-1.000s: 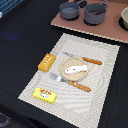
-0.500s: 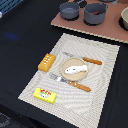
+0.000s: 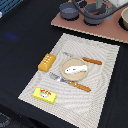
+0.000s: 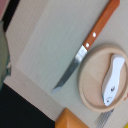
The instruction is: Interact with the objects in diverse but meaningful ways.
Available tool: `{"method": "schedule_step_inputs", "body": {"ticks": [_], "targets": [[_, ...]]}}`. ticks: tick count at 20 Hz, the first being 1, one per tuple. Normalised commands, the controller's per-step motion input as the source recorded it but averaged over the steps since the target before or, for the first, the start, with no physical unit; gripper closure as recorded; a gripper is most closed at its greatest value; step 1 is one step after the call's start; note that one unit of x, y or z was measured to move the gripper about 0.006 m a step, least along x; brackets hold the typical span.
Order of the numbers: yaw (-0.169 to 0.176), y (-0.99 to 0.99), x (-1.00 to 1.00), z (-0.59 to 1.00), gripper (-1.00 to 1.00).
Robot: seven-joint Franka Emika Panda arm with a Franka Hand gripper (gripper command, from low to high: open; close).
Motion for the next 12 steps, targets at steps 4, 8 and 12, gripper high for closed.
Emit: {"method": "schedule_step_inputs", "body": {"ticks": [4, 8, 12], "targets": [[-0.072, -0.78, 0.17, -0.20, -1.00], [-0.068, -0.66, 0.11, -0.25, -1.00], [-0.063, -0.55, 0.02, -0.38, -1.00]]}}
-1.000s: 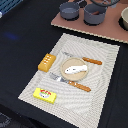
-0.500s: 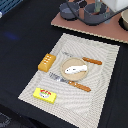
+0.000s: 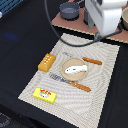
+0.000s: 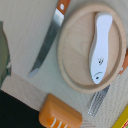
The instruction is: Interact with the objects in diverse but meaningful ways.
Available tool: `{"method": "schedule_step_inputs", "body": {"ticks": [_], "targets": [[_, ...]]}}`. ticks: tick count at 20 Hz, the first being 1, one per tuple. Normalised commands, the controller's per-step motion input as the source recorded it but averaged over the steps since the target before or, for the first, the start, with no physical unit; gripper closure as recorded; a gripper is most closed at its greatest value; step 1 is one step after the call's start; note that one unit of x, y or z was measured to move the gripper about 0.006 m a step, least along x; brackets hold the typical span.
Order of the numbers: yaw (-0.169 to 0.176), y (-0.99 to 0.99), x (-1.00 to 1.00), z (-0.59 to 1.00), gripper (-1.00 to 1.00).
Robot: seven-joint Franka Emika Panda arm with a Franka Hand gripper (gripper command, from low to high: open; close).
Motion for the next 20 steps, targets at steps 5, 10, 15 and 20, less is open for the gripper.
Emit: {"method": "schedule_step_inputs", "body": {"ticks": [5, 10, 15, 20], "targets": [[-0.049, -0.44, 0.00, -0.41, -1.00], [-0.030, -0.39, -0.01, -0.46, -1.00], [-0.018, -0.30, -0.02, -0.48, -1.00], [0.000, -0.19, -0.03, -0.45, -1.00]]}}
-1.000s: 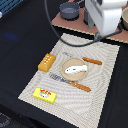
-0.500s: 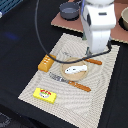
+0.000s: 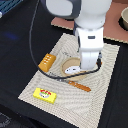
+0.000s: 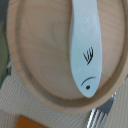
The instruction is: Interact with the objects in diverse but meaningful ways.
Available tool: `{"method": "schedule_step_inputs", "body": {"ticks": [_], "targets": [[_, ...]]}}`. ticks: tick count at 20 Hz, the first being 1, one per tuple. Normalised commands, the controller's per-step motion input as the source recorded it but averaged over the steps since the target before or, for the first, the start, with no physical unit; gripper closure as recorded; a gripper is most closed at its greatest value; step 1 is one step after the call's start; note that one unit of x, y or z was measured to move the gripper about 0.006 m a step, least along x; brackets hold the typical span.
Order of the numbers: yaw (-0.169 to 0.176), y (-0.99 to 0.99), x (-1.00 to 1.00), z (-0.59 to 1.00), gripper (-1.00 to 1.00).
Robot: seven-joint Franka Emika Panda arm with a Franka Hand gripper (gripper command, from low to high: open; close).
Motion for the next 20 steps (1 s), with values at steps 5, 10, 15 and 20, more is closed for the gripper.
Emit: {"method": "schedule_step_inputs", "body": {"ticks": [5, 10, 15, 20], "targets": [[0.000, -0.11, -0.01, -0.38, 1.00], [0.000, -0.12, 0.00, -0.29, 1.00], [0.000, -0.13, 0.00, -0.23, 1.00], [0.000, -0.16, 0.00, -0.11, 1.00]]}}
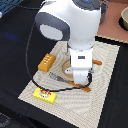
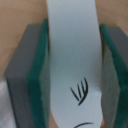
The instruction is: Interact with the objects in diverse but meaningful ways.
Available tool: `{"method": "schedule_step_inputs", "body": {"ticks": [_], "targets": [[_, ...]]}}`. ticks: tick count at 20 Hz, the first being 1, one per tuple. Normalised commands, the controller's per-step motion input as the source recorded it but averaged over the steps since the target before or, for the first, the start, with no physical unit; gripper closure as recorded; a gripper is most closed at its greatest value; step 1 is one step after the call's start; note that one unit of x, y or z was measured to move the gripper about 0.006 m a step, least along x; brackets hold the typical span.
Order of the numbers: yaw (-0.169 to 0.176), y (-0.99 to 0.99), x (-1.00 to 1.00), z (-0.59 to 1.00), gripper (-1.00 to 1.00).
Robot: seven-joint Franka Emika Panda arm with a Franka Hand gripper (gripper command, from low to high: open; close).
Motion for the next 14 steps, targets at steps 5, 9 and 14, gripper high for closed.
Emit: {"method": "schedule_step_inputs", "body": {"ticks": [5, 9, 14], "targets": [[0.027, 0.29, 0.06, 0.45, 1.00], [0.054, 0.66, 0.01, 0.60, 1.00], [0.056, 0.79, 0.00, 0.53, 1.00]]}}
